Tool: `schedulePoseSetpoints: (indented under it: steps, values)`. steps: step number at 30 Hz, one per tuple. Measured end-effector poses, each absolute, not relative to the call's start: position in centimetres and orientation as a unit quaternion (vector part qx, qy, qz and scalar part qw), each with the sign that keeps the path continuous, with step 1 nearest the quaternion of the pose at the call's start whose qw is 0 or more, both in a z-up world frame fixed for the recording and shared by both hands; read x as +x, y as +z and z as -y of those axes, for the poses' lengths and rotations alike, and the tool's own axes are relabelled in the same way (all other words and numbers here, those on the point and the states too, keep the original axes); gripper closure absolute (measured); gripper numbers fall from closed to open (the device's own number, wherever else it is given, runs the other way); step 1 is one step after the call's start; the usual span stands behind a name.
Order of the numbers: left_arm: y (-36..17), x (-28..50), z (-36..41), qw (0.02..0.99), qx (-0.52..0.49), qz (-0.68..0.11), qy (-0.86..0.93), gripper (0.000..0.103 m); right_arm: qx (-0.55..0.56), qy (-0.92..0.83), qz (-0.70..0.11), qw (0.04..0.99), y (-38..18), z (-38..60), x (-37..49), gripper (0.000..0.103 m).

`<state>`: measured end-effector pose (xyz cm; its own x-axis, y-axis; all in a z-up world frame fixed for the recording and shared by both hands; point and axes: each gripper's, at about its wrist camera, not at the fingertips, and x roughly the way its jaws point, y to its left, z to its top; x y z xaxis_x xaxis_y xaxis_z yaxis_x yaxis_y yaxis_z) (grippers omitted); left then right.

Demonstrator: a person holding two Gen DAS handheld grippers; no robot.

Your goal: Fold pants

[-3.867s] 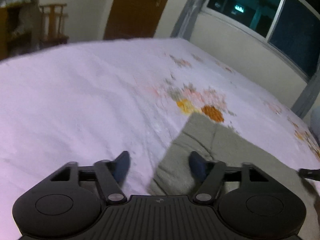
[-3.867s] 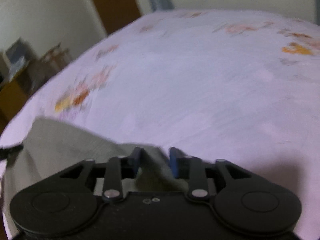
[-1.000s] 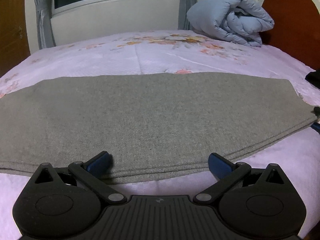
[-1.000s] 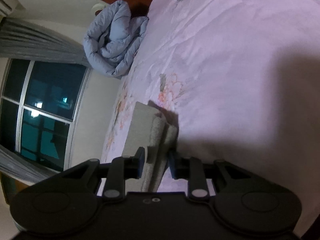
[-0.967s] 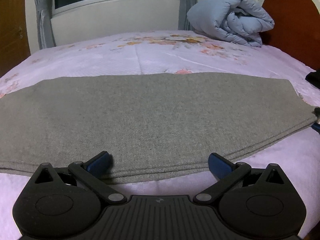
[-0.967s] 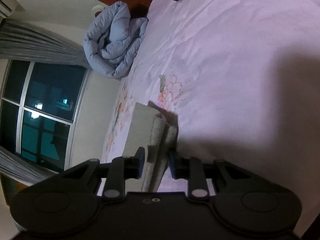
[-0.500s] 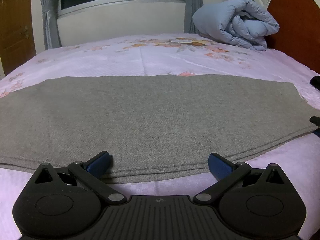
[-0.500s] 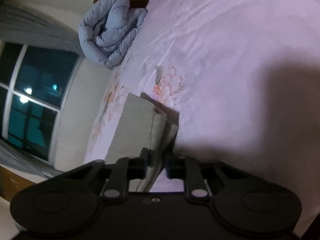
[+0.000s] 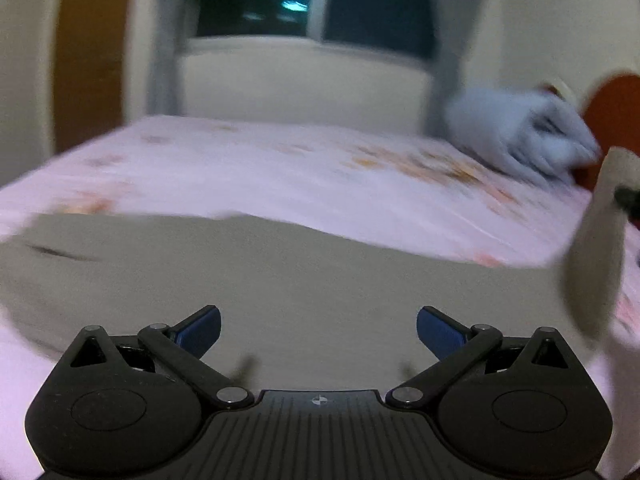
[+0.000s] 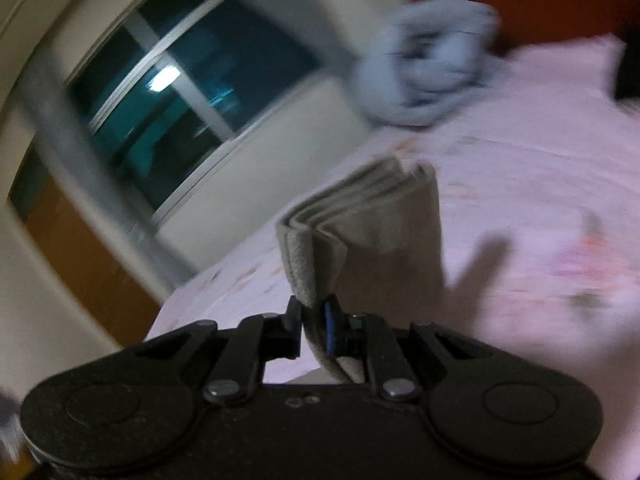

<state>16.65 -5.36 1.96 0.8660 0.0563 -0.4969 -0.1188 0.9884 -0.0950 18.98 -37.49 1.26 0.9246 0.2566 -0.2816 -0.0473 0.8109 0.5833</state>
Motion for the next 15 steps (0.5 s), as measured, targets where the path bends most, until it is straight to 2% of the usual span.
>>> schedulePoseSetpoints:
  steps: [3, 6, 8, 9, 10, 11, 15]
  values:
    - [2.8, 14.9, -2.7, 0.962, -0.082, -0.246, 0.092, 0.000, 0.241, 0.126, -0.189, 0.943, 1.6, 29.2, 20.4, 0.100]
    - [2.0, 12.9, -9.4, 0.950, -0.120, -0.258, 0.132, 0.000, 0.221, 0.170, -0.229, 0.932, -0.4, 21.5, 21.6, 0.098]
    - [1.1, 11.3, -12.4, 0.941, -0.152, -0.261, 0.152, 0.000, 0.199, 0.199, -0.266, 0.922, -3.1, 16.2, 22.0, 0.090]
    - [0.6, 10.5, -13.4, 0.937, -0.167, -0.262, 0.157, 0.000, 0.179, 0.221, -0.289, 0.914, -4.5, 13.8, 22.1, 0.077]
    - [0.0, 10.0, -14.1, 0.934, -0.176, -0.267, 0.160, 0.000, 0.158, 0.245, -0.337, 0.895, -5.8, 11.8, 22.4, 0.075]
    - [-0.3, 9.8, -14.5, 0.932, -0.181, -0.271, 0.161, 0.000, 0.156, 0.245, -0.354, 0.889, -6.2, 11.0, 21.8, 0.080]
    - [-1.4, 10.1, -13.3, 0.934, -0.209, -0.267, 0.112, 0.000, 0.179, 0.229, -0.292, 0.911, -3.5, 14.7, 19.4, 0.077]
